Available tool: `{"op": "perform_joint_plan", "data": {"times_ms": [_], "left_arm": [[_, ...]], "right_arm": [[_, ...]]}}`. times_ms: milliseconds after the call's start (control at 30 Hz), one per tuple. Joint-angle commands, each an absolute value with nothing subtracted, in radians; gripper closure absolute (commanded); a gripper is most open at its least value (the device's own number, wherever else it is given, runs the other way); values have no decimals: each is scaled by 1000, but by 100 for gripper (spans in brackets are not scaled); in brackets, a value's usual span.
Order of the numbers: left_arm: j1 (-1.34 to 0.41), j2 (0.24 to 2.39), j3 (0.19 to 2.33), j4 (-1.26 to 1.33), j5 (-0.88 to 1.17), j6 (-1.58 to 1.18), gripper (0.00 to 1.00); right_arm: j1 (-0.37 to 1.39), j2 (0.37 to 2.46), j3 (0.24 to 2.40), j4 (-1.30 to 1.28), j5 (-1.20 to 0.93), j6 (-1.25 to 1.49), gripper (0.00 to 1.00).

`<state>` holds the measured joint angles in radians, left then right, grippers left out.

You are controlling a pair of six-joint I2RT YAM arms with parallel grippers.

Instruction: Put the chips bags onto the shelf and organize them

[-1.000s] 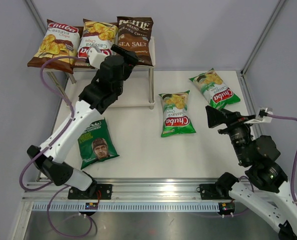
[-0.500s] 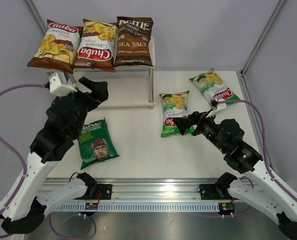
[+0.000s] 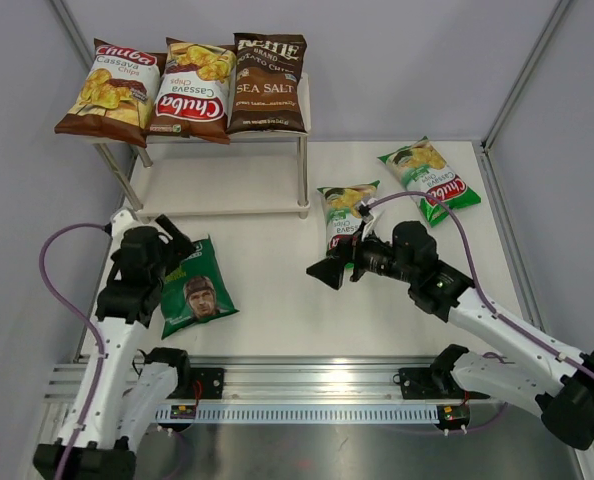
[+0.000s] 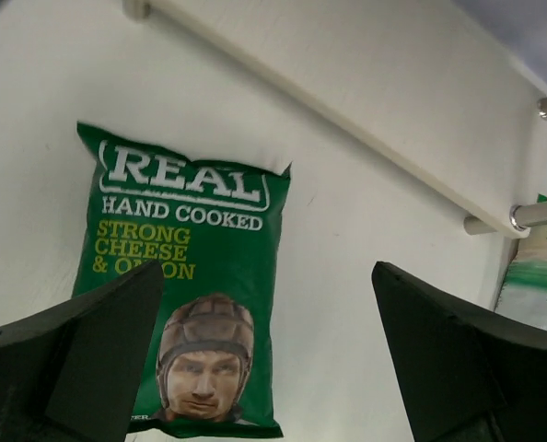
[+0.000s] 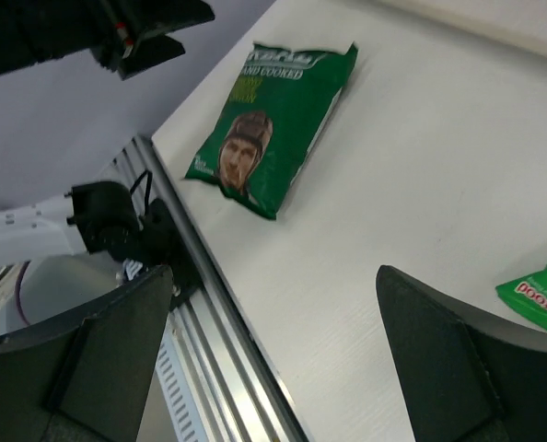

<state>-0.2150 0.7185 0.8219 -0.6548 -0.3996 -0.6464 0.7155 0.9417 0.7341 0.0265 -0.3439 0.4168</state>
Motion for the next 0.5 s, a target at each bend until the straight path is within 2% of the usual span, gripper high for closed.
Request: {"op": "perform_joint_plan", "data": {"times_ms": [0,33,200,400,467], "left_arm": [[13,684,697,-507,-13,-690,1],[135,687,665,-496,41,-696,1],[417,724,511,-436,227,-681,1],[485,871,457,-379,296,-601,1],[486,913,439,-329,380,-604,1]], "right_arm": [[718,1014,750,71,-552,345,1],[718,1026,749,72,-572,341,0],[718,1072,758,63,-690,287,0],[718,1078,756,49,-791,250,1],[718,1072,753,41,-805,241,0]]}}
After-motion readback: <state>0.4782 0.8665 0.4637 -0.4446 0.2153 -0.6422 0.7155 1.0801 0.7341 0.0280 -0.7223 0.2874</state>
